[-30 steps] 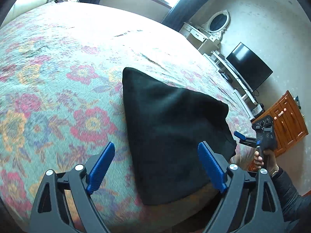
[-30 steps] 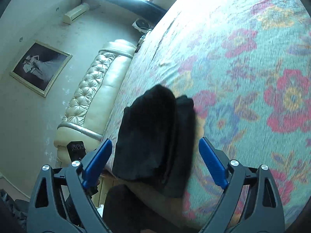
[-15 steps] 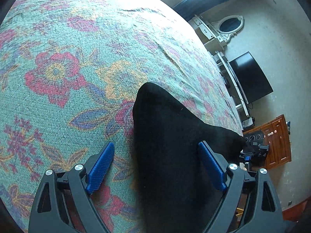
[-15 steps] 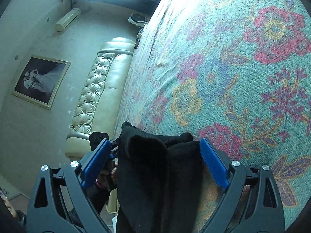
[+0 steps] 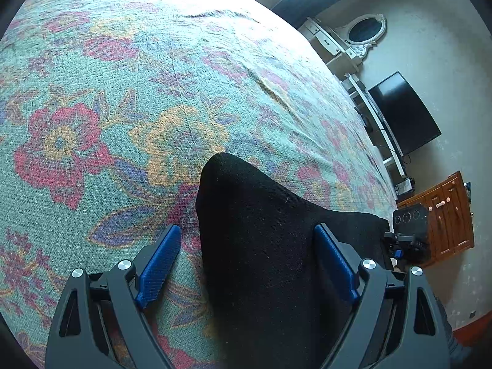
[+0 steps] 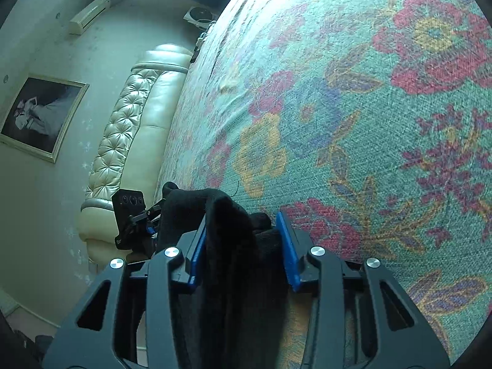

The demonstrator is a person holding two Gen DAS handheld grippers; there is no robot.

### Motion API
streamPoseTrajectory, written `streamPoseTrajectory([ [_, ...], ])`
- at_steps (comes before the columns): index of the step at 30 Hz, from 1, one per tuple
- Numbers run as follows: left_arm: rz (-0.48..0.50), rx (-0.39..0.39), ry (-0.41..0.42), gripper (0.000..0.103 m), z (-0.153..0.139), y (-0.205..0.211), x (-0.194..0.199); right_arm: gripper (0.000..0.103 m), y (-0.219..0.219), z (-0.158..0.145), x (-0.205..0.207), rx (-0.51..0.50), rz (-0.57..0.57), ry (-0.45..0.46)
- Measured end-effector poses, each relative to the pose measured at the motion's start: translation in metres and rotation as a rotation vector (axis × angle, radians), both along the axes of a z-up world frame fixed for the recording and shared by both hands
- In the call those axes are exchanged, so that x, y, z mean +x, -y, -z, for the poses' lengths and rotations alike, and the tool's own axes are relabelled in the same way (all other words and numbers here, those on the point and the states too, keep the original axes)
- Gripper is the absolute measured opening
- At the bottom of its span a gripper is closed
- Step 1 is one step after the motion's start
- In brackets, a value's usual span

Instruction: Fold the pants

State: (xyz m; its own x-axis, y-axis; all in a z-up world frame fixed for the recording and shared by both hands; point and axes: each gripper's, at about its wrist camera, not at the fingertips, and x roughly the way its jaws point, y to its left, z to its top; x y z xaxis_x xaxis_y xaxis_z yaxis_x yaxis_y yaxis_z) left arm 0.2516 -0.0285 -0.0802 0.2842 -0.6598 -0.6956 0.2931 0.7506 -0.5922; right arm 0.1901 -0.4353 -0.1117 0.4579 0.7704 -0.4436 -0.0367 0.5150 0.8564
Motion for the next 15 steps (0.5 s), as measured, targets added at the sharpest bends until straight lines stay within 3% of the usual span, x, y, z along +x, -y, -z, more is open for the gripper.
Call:
streamPoseTrajectory([
  [2,-0.004,0.038,0.010,0.085,-0.001,0.006,-0.003,0.032,0.000,0.003,0.001,-0.002,0.000,0.004],
  [5,0.001,0.135,0.064,0.075,-0.001,0.013,-0.008,0.029,0.006,0.008,-0.004,0.011,0.000,0.006],
  [12,-0.018,0.146,0.116,0.072,0.005,0.006,-0.019,0.026,0.011,0.013,-0.004,0.023,0.004,0.006],
  [15,-0.017,0.148,0.121,0.074,0.002,0.008,-0.019,0.031,0.013,0.011,-0.005,0.044,0.010,0.025],
])
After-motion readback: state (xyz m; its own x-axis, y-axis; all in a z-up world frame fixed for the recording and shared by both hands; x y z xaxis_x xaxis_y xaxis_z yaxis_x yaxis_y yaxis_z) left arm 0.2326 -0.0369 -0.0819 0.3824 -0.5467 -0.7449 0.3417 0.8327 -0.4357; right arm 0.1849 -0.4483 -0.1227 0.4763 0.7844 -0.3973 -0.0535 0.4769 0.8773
